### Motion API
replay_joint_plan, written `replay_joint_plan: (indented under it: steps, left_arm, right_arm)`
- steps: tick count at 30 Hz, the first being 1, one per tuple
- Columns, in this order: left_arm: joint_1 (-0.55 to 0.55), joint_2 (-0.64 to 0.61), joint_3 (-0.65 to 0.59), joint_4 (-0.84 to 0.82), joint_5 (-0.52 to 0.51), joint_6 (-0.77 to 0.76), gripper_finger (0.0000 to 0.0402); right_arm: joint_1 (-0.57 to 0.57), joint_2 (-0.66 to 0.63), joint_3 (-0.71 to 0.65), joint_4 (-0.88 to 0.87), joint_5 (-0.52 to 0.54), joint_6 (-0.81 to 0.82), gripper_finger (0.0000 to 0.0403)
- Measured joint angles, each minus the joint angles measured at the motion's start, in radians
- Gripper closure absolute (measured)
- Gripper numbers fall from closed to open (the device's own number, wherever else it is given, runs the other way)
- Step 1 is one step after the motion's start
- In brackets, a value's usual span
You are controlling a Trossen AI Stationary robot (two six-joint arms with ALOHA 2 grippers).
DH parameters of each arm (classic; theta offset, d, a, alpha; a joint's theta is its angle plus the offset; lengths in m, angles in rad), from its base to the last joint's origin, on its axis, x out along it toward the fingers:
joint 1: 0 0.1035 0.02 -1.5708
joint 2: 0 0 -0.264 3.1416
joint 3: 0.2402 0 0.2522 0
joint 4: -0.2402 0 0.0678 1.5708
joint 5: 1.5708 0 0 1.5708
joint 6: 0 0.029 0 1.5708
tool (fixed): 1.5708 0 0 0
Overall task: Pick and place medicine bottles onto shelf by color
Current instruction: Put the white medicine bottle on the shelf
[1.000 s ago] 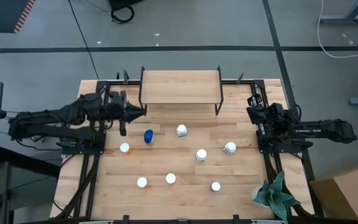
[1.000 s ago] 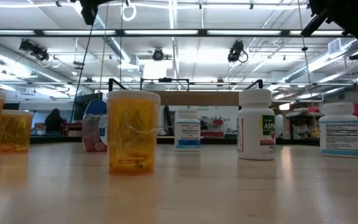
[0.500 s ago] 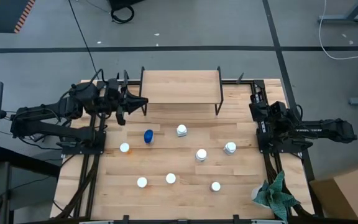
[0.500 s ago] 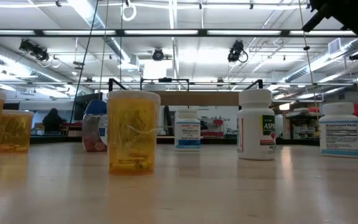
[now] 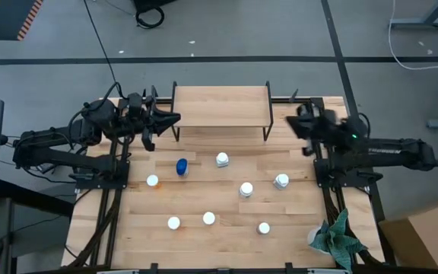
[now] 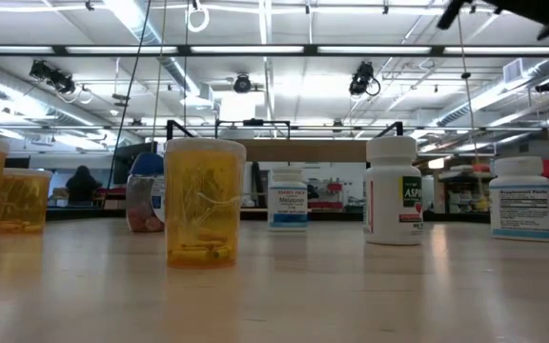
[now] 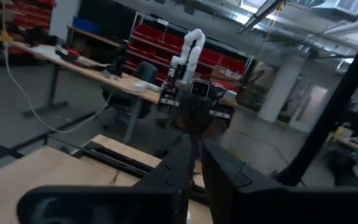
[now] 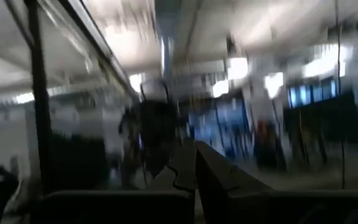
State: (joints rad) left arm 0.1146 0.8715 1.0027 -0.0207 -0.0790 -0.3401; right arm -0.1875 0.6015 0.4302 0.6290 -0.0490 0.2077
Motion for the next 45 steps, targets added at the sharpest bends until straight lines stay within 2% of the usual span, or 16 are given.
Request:
replay_joint_plan:
  steps: [3, 6, 10, 15, 19, 22, 26, 28, 33, 39, 42, 45]
  left_arm:
    - [0.000, 0.000, 0.000, -0.023, -0.028, 0.011, 0.0335]
    - [0.000, 0.000, 0.000, -0.074, -0.046, 0.020, 0.0310]
    - [0.000, 0.000, 0.000, -0.138, -0.055, 0.007, 0.0269]
    - [-0.001, -0.004, 0.000, -0.142, -0.055, -0.038, 0.0225]
    - [-0.001, -0.030, 0.000, -0.138, -0.055, -0.025, 0.0206]
    - [-0.001, -0.054, 0.000, -0.137, -0.055, -0.007, 0.0197]
    - [0.001, -0.083, 0.000, -0.145, -0.055, 0.011, 0.0185]
    - [0.001, -0.098, 0.000, -0.151, -0.055, 0.012, 0.0180]
    - [0.001, -0.117, 0.000, -0.209, -0.055, 0.013, 0.0172]
    - [0.001, -0.120, 0.000, -0.302, -0.056, 0.014, 0.0166]
    - [0.001, -0.119, 0.000, -0.334, -0.056, 0.013, 0.0161]
    - [0.001, -0.119, 0.000, -0.338, -0.056, 0.021, 0.0159]
  right_arm:
    - [0.000, 0.104, 0.143, -0.268, 0.000, 0.083, 0.0386]
    - [0.000, 0.209, 0.273, -0.415, 0.000, 0.130, 0.0386]
    - [0.000, 0.337, 0.447, -0.427, -0.002, 0.125, 0.0386]
    - [0.000, 0.449, 0.700, -0.434, -0.019, 0.152, 0.0386]
    - [0.007, 0.497, 0.849, -0.433, -0.054, 0.070, 0.0386]
    - [0.008, 0.511, 0.881, -0.460, -0.035, 0.032, 0.0386]
    - [0.007, 0.530, 0.879, -0.456, 0.098, 0.103, 0.0386]
    - [0.006, 0.537, 0.879, -0.453, 0.126, 0.108, 0.0386]
    - [0.011, 0.571, 0.879, -0.490, 0.123, 0.095, 0.0386]
    - [0.028, 0.638, 0.879, -0.725, 0.117, 0.094, 0.0386]
    - [0.027, 0.691, 0.879, -0.729, 0.120, 0.104, 0.0386]
    - [0.027, 0.743, 0.879, -0.638, 0.121, 0.131, 0.0386]
